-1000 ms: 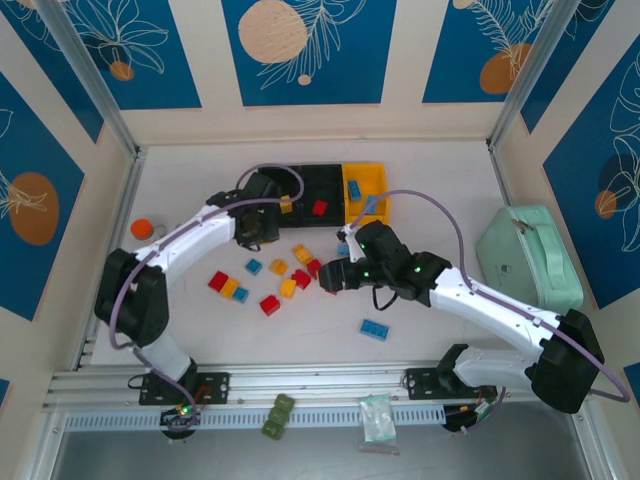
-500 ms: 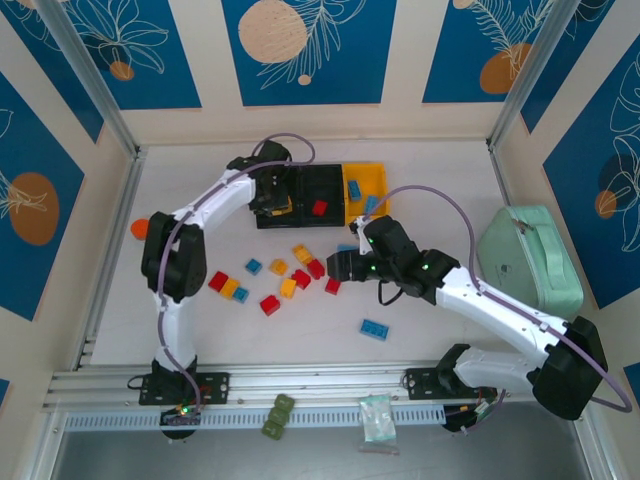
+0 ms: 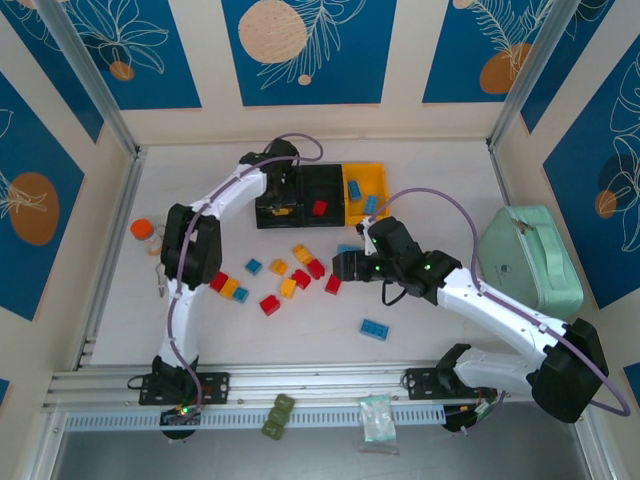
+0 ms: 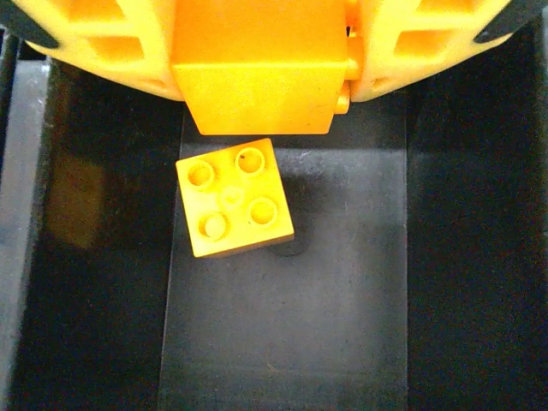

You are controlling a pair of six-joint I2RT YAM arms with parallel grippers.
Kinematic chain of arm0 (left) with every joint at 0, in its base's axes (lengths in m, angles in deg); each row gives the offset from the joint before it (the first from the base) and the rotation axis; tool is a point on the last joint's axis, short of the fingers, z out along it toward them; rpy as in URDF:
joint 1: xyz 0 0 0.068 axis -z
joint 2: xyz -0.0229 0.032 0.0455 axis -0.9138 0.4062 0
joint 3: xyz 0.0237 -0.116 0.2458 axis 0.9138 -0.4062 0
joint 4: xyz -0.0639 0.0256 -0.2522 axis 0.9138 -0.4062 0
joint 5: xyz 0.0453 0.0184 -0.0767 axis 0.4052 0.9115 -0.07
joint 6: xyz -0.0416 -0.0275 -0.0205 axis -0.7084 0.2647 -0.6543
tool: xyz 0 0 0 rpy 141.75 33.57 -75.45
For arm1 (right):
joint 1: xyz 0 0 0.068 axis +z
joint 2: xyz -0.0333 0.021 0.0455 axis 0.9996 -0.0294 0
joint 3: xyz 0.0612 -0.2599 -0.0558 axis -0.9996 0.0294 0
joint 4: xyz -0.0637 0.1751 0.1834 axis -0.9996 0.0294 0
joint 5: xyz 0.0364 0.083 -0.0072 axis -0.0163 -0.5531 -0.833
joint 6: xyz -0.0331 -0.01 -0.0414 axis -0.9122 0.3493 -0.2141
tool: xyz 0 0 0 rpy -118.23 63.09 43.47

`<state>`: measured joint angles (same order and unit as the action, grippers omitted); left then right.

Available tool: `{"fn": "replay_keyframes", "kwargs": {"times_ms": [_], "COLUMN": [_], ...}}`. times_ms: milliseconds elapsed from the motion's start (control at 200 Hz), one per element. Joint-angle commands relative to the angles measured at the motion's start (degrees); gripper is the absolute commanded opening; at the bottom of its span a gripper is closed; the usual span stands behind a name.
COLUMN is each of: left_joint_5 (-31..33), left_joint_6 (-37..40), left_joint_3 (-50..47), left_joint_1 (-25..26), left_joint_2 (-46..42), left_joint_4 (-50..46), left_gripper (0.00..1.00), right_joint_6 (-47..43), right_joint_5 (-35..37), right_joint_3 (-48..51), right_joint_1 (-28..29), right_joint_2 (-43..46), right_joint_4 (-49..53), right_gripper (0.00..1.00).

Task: Sort the legos into containers by color
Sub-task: Place the lego in the container.

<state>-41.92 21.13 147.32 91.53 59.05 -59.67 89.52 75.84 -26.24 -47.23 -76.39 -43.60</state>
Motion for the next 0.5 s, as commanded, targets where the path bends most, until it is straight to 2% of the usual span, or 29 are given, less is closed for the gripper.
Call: {"fn": "replay_keyframes", "kwargs": {"times_ms": [0, 175, 350, 495], "left_joint_5": [-0.86, -1.02, -1.33, -2.72], "left_joint_6": [1.17, 0.73, 0.81, 1.23], "left_joint_3": [2.85, 4.67, 3.93, -2.08], "left_joint_1": [-0.37, -0.28, -0.19, 0.01], "left_joint_2": [1.88, 2.33, -0.51, -6.97], "left_joint_4": [-2.16, -2.79, -3.24, -0.93], "left_gripper": [0.46, 0.62, 0.63, 0.63], "right_joint_6": [0.79, 1.00, 1.14, 1.17], "right_joint_5": [-0.25, 0.01, -0.12, -0.52], "right_joint_3": [0.77, 1.16, 1.25, 1.09], "right_joint_1": [-0.37, -0.51, -0.48, -0.39], "right_joint_2": [1.65, 2.46, 2.81, 2.48], "right_joint_4": [0.50, 1.03, 0.91, 0.71], "right_gripper": [0.69, 0.69, 0.69, 0.69]}}
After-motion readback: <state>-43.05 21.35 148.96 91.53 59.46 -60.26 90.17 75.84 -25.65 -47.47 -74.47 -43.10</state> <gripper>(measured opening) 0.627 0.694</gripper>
